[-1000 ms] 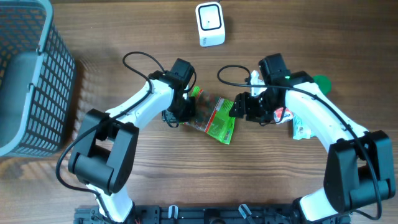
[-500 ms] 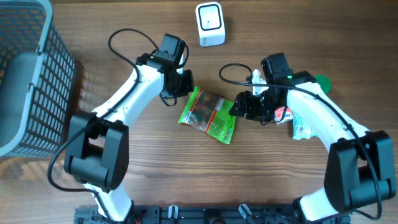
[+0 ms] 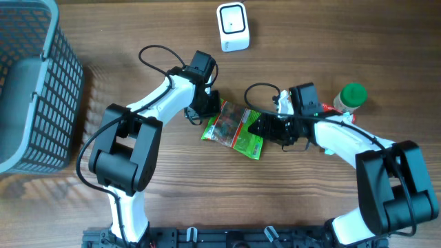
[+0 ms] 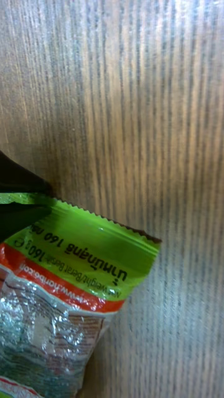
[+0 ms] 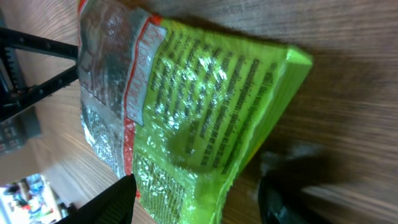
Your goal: Scan the item barcode
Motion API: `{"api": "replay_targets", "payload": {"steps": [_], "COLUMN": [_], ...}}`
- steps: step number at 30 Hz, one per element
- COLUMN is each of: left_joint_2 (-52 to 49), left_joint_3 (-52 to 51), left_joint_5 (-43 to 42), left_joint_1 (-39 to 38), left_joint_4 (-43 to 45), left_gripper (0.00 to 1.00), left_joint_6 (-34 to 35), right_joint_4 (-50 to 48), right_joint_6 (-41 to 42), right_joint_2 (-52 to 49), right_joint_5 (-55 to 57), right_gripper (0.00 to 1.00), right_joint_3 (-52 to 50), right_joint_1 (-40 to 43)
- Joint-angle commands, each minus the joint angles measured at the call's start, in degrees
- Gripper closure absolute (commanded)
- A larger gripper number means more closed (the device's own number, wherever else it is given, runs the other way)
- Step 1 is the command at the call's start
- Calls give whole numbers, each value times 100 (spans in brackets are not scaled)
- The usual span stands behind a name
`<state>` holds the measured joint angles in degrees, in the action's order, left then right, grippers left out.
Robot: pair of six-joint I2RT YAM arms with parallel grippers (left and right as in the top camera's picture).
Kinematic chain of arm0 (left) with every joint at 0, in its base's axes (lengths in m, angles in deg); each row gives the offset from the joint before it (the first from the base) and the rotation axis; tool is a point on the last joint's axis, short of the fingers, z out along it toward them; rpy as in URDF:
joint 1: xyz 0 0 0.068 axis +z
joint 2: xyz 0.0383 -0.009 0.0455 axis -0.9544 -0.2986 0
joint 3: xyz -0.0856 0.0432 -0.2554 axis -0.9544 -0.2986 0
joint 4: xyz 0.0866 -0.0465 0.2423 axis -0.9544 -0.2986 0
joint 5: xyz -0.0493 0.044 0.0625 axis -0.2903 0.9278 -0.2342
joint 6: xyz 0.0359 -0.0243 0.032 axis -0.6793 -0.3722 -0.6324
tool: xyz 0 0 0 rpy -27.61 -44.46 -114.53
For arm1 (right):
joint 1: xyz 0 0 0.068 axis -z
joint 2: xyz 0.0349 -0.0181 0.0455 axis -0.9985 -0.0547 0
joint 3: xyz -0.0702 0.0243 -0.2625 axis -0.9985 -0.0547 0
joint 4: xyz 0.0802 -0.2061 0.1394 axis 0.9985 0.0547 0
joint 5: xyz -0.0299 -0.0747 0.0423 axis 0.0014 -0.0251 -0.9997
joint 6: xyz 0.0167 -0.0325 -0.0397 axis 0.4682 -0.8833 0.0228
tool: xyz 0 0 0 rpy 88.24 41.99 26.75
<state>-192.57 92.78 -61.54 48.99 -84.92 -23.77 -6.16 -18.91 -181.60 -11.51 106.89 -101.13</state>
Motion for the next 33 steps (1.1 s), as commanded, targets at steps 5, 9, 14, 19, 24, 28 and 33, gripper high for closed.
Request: {"api": "replay_targets", "payload": {"steps": [5, 9, 14, 19, 24, 28, 33], "left_joint_2": [-98, -98, -98, -98, -98, -98, -96], "left_joint_3": [-70, -70, -70, -70, -70, -70, -70], "left_joint_5": [-70, -70, -72, -101, -339, -352, -348], "left_joint_1": [-63, -63, -63, -85, -299, -505, -643], "left_joint_4": [-55, -55, -59, -111, -251, -297, -297], "left_gripper": [95, 94, 94, 94, 94, 94, 93], "left_joint_6": [-63, -66, -66, -63, -63, -63, -66], "right_joint_4": [-968, -1095, -1178, -1480, -2022, -2610, -3244], "right_joint_6": [837, 855, 977, 1099, 1357, 1425, 1419], "right_joint_2": [4, 2, -2, -24, -258, -608, -870], "right_joint_5": [-306, -304, -280, -282, -284, -372, -481], "right_gripper": [36, 36, 36, 36, 36, 36, 42], "right_joint_3": [-542, -542, -542, -542, -542, -542, -542], "right_joint_1": [24, 20, -33, -160, -431, -699, -876]}}
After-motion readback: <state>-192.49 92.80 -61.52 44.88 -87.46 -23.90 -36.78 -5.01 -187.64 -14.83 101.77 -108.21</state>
